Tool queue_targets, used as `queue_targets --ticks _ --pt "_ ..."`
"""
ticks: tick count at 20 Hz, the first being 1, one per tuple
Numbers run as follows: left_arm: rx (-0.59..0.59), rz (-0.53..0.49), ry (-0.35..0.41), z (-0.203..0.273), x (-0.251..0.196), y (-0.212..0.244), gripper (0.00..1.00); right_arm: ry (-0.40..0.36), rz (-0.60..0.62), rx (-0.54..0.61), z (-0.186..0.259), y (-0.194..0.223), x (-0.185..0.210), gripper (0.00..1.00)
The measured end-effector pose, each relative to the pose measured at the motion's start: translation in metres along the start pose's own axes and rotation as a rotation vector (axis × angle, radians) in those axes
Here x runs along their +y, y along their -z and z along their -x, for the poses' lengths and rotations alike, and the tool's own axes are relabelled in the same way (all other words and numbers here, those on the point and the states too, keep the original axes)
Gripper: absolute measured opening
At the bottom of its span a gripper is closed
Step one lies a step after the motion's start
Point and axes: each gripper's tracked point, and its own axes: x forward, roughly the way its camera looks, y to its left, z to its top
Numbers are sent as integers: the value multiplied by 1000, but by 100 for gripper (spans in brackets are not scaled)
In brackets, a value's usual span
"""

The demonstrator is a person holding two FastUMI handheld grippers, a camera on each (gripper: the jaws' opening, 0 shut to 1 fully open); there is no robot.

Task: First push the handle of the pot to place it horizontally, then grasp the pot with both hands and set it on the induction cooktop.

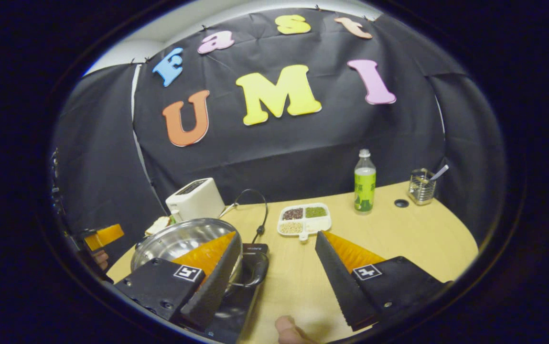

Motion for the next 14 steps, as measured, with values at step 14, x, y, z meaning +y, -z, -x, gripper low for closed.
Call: queue_targets --ticks 14 --pt "-277 -43 109 197 -129 -113 95 113 88 -254 197 -66 -69 100"
